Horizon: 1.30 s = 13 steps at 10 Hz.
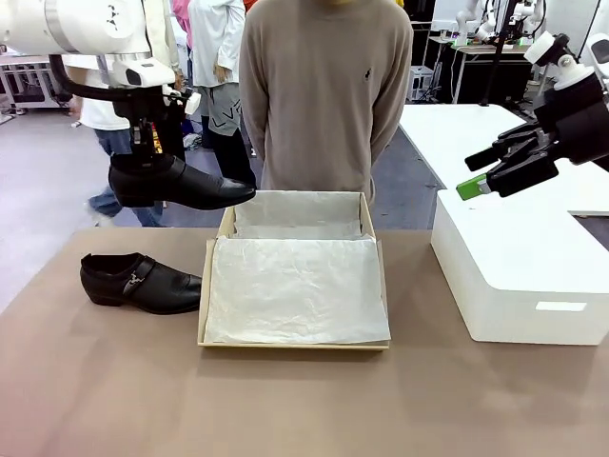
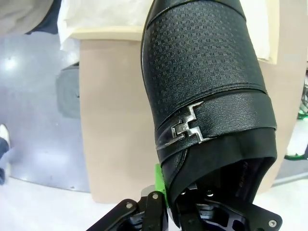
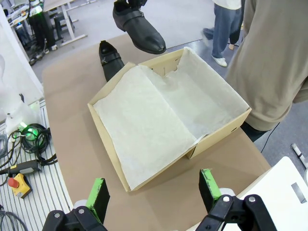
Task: Pack the shoes into the box.
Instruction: Place one shoe of the Shoes into the Shoes Box.
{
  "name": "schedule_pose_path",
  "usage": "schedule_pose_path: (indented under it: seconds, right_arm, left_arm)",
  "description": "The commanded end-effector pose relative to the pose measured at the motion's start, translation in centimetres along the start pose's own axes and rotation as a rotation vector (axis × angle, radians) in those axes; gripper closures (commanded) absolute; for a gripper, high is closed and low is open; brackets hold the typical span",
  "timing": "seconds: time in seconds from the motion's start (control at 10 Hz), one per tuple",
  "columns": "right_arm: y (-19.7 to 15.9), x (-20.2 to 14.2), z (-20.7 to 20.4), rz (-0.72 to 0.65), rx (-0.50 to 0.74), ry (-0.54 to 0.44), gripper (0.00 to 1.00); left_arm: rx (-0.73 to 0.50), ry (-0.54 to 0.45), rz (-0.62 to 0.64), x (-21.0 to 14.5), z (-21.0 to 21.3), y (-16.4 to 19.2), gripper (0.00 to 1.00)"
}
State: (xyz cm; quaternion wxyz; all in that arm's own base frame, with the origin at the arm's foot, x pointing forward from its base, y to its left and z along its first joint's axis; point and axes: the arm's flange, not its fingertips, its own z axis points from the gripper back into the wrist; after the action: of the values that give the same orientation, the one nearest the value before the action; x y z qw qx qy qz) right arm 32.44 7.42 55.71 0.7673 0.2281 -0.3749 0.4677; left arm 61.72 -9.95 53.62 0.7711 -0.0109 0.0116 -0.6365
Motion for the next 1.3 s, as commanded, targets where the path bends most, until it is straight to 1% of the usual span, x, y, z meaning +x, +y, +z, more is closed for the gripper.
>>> schedule_pose_path:
  seconds: [0.0, 0.7, 0.9, 1.2]
  right_arm:
    - [-0.3, 0.1, -0.2, 0.022, 0.017, -0.022, 0.00]
    - [-0.3, 0.1, -0.2, 0.022, 0.017, -0.022, 0.00]
    - [-0.3, 0.1, -0.2, 0.022, 0.017, -0.022, 0.00]
    - [-0.3, 0.1, -0.2, 0.022, 0.017, -0.022, 0.00]
  left_arm:
    - [0.012, -0.003, 0.000, -0.6, 0.1, 0.2, 1.00]
    - [0.000, 0.001, 0.006, -0.4, -0.1, 0.2, 1.00]
    - [-0.011, 0.004, -0.002, 1.7, 1.0, 0.7, 1.00]
    - [-0.068, -0.009, -0.004, 6.6, 1.8, 0.9, 1.00]
